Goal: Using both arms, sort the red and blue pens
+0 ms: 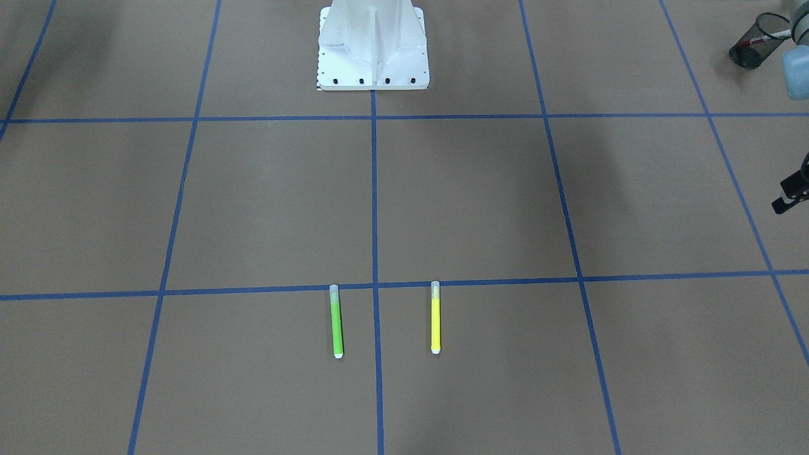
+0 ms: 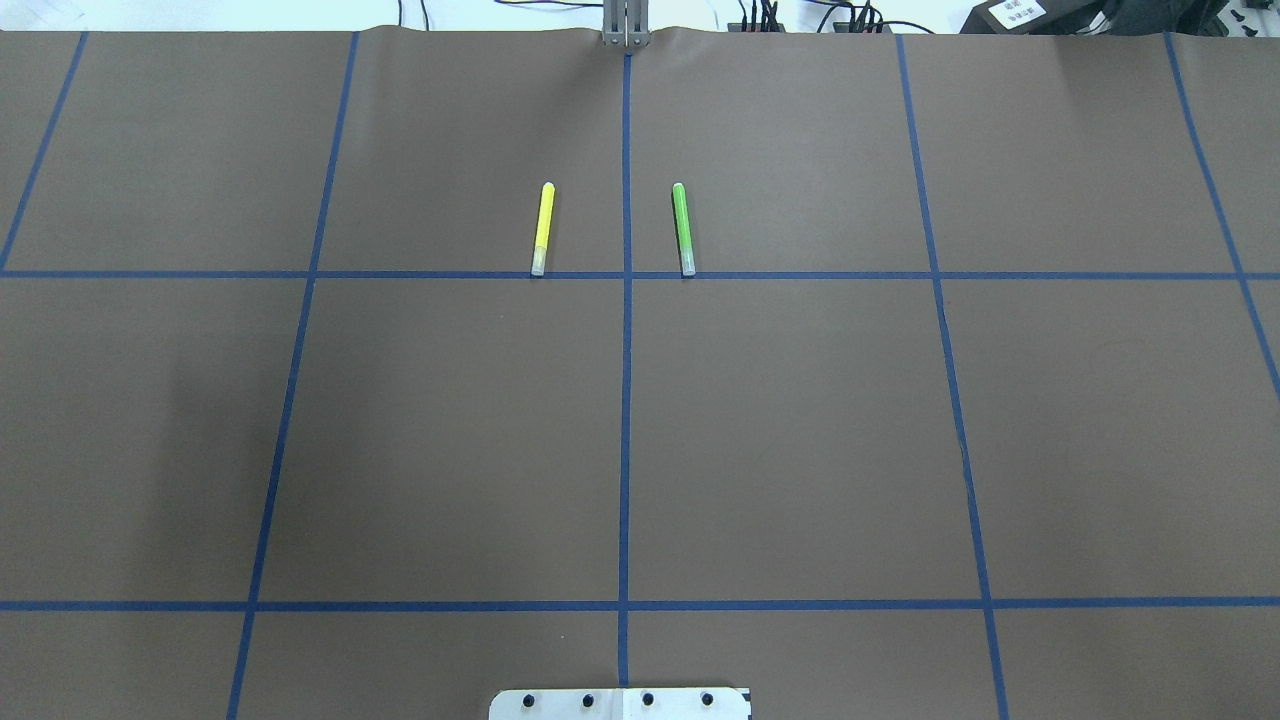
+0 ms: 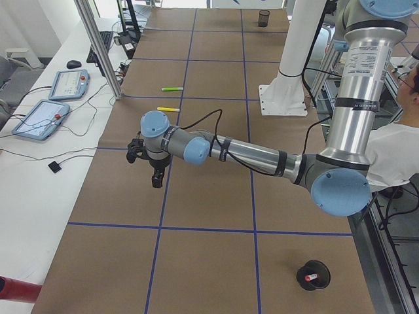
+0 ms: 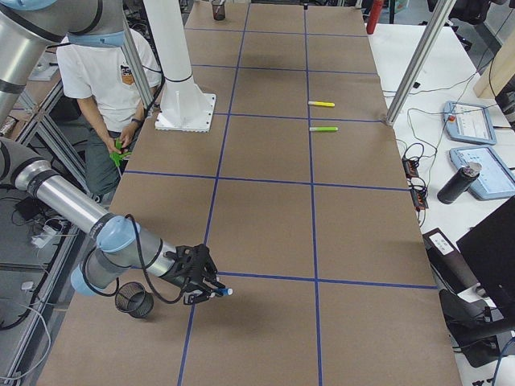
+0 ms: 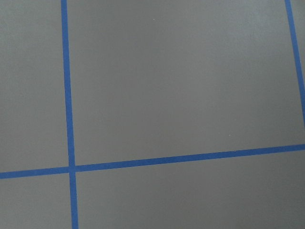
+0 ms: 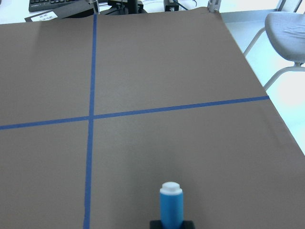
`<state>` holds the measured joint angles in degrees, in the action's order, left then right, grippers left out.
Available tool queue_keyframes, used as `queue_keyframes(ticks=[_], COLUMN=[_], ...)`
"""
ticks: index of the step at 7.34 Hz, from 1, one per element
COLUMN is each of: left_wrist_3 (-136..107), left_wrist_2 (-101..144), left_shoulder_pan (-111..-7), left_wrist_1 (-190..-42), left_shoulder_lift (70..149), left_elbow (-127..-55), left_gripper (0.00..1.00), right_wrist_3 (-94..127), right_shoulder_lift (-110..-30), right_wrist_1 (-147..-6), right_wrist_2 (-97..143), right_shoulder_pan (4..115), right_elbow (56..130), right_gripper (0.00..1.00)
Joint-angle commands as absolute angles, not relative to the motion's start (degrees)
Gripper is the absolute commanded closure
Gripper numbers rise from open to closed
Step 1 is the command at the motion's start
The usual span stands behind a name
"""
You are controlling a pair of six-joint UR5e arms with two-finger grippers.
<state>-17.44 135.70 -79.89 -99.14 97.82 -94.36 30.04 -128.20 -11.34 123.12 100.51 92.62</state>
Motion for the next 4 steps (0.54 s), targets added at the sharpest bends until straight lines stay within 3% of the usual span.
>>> queue_keyframes(ticks=[1,4], left_wrist_3=[-17.4,-17.4], left_wrist_2=[135.7,135.7], left_shoulder_pan=[-79.89,-79.89], left_wrist_1=[-99.14,-99.14], left_shoulder_lift=[97.82,97.73], left_elbow=[-94.22,-94.22], left_gripper=[0.01,0.01], right_wrist_3=[22.44,16.83], right_shoulder_lift=[-133.04,-139.29], right_wrist_1=[-6.09,1.66], right_wrist_2=[127.35,127.7], right_shoulder_pan=[111.15,117.39], right_elbow=[92.11,91.67], right_gripper=[1.0,1.0])
